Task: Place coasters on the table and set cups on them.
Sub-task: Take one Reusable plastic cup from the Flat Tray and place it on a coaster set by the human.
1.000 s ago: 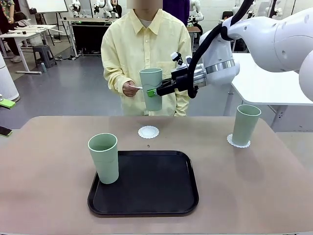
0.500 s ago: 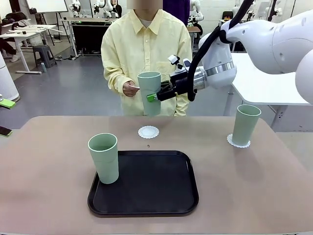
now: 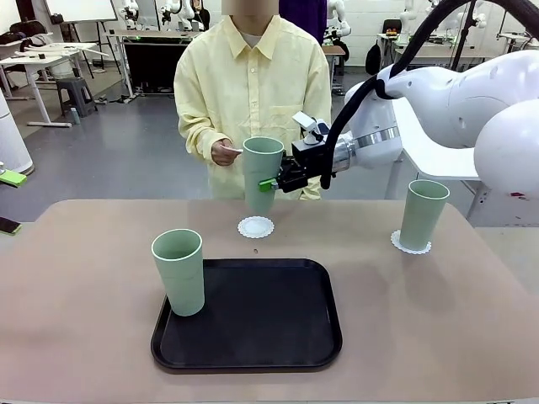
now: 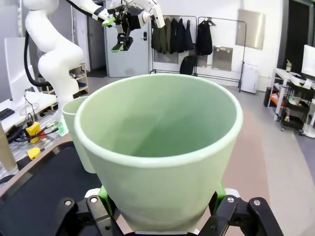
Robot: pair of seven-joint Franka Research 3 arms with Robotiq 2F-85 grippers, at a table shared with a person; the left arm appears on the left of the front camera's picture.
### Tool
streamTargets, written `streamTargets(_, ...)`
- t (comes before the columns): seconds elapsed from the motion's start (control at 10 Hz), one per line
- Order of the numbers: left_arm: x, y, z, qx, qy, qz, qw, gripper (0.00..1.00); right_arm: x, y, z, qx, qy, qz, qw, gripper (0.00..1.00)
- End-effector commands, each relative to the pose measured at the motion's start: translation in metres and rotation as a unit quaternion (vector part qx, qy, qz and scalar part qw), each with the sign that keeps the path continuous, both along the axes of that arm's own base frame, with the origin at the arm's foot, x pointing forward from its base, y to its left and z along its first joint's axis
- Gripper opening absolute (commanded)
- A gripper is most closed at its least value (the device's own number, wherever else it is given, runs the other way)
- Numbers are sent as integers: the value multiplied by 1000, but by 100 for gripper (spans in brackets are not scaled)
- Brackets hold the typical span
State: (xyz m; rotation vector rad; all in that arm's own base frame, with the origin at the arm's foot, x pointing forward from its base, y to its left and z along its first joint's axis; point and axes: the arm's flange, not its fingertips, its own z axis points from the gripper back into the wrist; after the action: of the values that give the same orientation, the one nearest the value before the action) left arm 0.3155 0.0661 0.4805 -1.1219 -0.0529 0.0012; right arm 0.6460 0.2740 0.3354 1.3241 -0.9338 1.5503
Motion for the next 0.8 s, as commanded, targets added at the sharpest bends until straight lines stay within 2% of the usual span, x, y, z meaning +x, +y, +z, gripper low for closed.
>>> streamTargets(0.0,0,0,1,-10,-9,-2,1000,100,7,10,-8,-2,-12,-9,1000,85)
streamTargets(0.2,0,0,1,-10,-9,-2,1000,100,9,12,-23,-24,-11,-14,1000,85)
streamTargets(0.4,0,0,1,-10,-9,-2,1000,100,18,14,-36,-35,14,-24,999,85)
streamTargets(0.7,0,0,1,-10,-9,-2,1000,100,28,11,-47,-41,29,-34,998,85)
